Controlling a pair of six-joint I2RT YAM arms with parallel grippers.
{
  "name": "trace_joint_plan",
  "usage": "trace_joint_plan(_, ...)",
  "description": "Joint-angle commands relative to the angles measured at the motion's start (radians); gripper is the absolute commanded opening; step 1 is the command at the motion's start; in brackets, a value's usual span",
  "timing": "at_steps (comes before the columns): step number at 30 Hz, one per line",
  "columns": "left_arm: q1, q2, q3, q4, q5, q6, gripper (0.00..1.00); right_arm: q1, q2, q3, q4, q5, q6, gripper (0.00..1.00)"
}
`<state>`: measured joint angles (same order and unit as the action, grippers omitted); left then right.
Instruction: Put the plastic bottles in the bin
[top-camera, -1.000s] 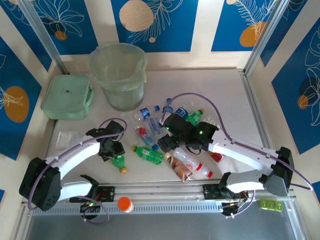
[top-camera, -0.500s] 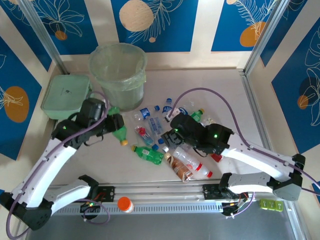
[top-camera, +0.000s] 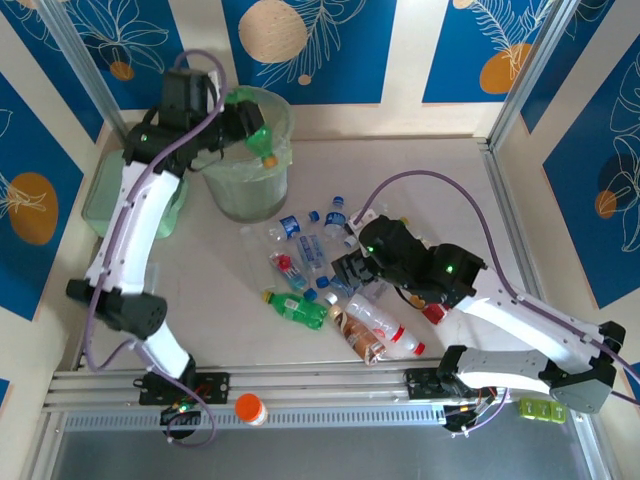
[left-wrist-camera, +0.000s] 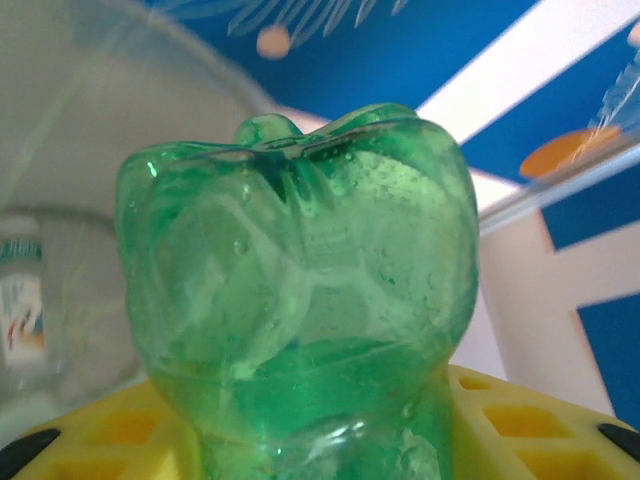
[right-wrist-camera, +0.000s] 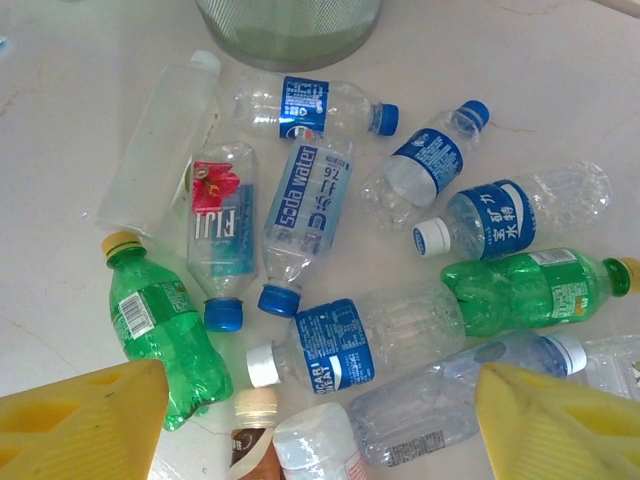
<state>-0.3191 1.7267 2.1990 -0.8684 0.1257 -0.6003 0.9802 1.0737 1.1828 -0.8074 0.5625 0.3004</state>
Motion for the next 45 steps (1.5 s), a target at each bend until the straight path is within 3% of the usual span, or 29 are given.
trace_joint_plan(1, 0.041, 0.098, 0.14, 0.002, 0.017, 0.002, 0.45, -0.016, -0.027, 0.012, -0.027, -0.022, 0.019, 0.81)
trace_joint_plan(10, 0.114, 0.341, 0.343, 0.008, 0.005, 0.008, 0.43, -0.05, -0.024, 0.017, -0.036, -0.047, 0.007, 0.81)
trace_joint_plan(17, 0.117, 0.43, 0.335, -0.01, -0.049, 0.059, 0.43, -0.084, -0.014, 0.001, -0.025, -0.071, 0.005, 0.81)
trace_joint_plan(29, 0.107, 0.563, 0.329, -0.024, -0.013, 0.082, 0.46, -0.103, 0.023, -0.026, -0.005, -0.101, 0.014, 0.81)
trace_joint_plan(45, 0.104, 0.602, 0.287, -0.043, -0.001, 0.064, 0.79, -0.101, 0.021, -0.017, -0.008, -0.104, 0.019, 0.81)
